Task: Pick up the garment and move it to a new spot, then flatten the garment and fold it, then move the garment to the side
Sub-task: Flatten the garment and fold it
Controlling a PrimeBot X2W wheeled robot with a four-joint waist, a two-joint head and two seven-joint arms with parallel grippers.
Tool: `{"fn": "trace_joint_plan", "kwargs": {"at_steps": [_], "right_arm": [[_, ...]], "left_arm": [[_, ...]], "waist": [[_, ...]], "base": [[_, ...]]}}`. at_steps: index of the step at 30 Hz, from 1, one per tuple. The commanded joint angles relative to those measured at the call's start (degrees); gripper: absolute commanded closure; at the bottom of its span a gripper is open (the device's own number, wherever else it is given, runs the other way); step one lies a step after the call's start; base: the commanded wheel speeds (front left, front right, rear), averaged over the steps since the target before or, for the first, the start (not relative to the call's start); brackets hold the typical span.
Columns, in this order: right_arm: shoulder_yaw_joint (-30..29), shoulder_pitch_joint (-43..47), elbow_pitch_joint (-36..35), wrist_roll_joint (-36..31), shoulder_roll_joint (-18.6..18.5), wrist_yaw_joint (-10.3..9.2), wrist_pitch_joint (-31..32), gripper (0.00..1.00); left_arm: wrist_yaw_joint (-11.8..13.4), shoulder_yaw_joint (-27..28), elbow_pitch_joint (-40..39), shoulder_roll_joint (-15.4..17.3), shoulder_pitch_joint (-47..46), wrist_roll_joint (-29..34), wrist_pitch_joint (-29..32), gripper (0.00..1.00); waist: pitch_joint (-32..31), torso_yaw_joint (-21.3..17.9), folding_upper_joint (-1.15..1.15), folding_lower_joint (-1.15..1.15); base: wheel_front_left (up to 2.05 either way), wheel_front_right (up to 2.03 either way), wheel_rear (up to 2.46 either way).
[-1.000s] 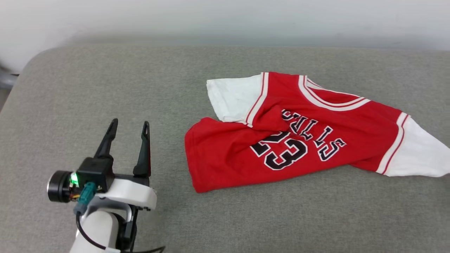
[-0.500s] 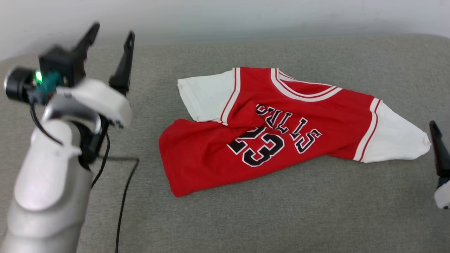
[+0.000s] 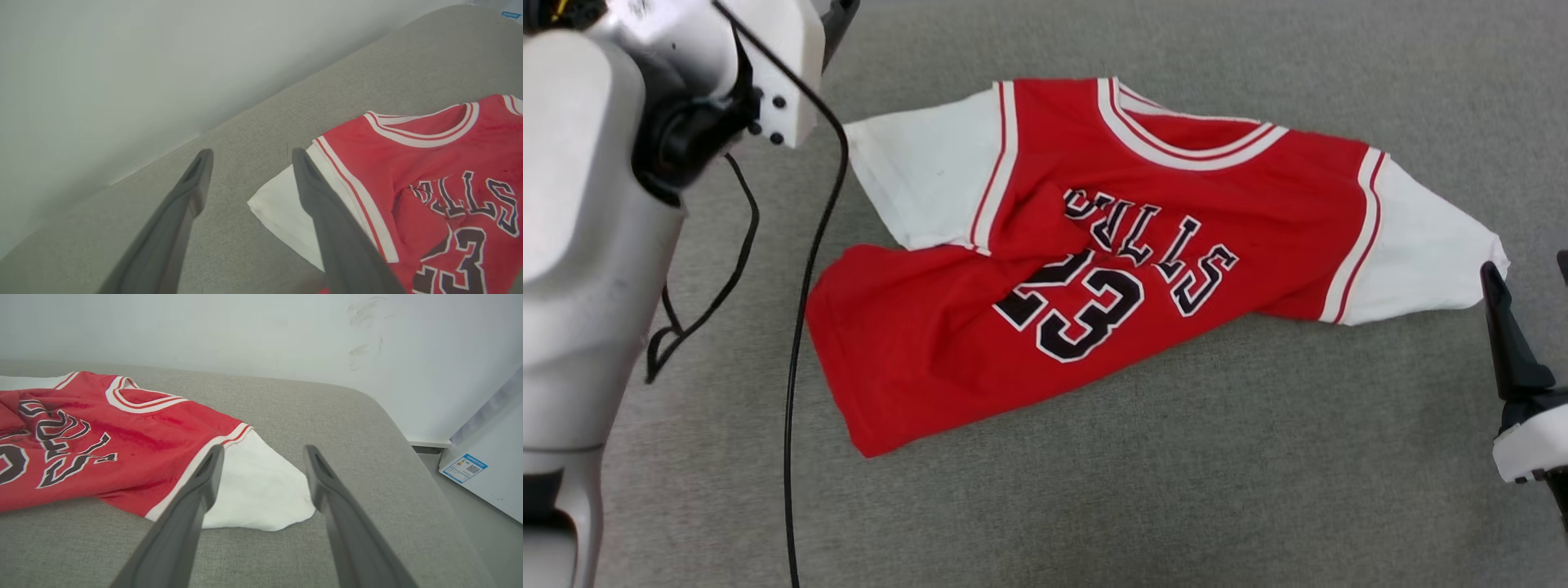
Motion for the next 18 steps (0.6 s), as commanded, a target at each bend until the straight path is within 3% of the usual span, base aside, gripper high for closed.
{"fn": "trace_joint_plan", "kwargs": {"at_steps": [1,8,13,18], "right_arm": [[0.16,-1.14,-0.44,0.28,0.46,-0.07,0.12,0.0],[1.18,-3.94,0.02,1.13,0.45,-0.07,-0.45,0.0],[2.07,-5.9,0.99,1.63,-0.08,-0.07,-1.58,0.0],[2.65,-7.13,2.4,2.19,-0.38,-0.07,-2.78,0.0]], "left_arm": [[0.02,-1.15,1.23,0.03,-1.77,-2.36,3.06,0.0],[0.01,-5.82,7.45,1.92,-9.77,-10.58,19.01,0.0],[0.0,-8.8,10.65,3.64,-12.35,-11.42,24.76,0.0],[0.0,-11.69,13.06,5.16,-12.39,-11.34,26.57,0.0]], "waist": [[2.86,-1.72,0.0,0.0],[8.27,-4.3,0.0,0.0],[11.34,-5.45,0.0,0.0],[13.02,-5.84,0.0,0.0]], "base": [[0.0,0.0,0.0],[0.0,0.0,0.0],[0.0,0.0,0.0],[0.0,0.0,0.0]]}}
